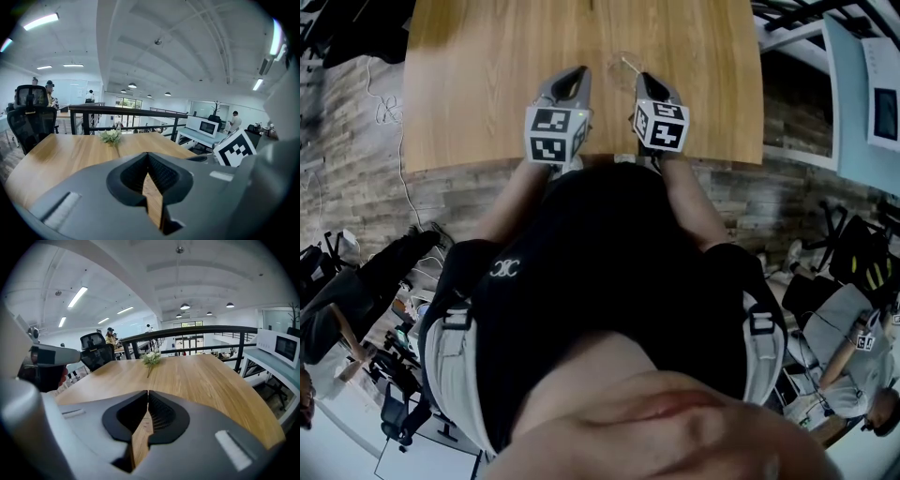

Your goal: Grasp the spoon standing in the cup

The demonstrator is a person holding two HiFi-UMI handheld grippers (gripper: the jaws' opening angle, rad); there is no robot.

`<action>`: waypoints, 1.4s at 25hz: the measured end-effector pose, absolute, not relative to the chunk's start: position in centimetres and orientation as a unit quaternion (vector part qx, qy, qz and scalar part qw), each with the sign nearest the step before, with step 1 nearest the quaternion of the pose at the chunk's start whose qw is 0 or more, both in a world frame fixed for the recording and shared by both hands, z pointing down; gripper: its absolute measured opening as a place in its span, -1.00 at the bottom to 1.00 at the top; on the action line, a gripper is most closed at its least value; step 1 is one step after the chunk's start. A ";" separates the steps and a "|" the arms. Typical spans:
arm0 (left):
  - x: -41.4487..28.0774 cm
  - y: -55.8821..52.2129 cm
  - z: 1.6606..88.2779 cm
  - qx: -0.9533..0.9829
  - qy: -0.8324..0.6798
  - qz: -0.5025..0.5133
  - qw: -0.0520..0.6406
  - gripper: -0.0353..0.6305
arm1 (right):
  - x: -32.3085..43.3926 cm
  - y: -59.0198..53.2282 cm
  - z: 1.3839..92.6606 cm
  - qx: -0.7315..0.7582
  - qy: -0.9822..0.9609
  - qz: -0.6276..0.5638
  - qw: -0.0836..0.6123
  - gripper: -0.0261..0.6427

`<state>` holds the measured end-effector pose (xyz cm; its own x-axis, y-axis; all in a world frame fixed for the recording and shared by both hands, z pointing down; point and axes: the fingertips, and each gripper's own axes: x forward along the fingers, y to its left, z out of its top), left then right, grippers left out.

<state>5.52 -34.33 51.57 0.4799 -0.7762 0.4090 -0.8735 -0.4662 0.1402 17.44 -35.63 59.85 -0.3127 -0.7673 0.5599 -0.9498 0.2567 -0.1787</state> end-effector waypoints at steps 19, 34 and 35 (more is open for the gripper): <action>6.8 -34.6 48.8 0.861 -0.479 0.102 0.135 -0.86 | 17.2 -34.9 49.9 0.579 -0.800 0.133 0.086 -0.90; 6.9 -36.1 47.0 0.860 -0.490 0.071 0.119 -0.86 | 21.6 -34.5 45.6 0.648 -0.756 0.087 0.017 -0.91; 7.1 -36.1 47.0 0.861 -0.490 0.072 0.119 -0.86 | 21.7 -34.5 45.7 0.648 -0.757 0.089 0.018 -0.91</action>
<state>7.08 -36.09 47.03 0.5102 -0.8258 0.2405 -0.8600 -0.4925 0.1334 21.67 -34.47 45.70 -0.1606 -0.9767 0.1427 -0.9832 0.1455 -0.1103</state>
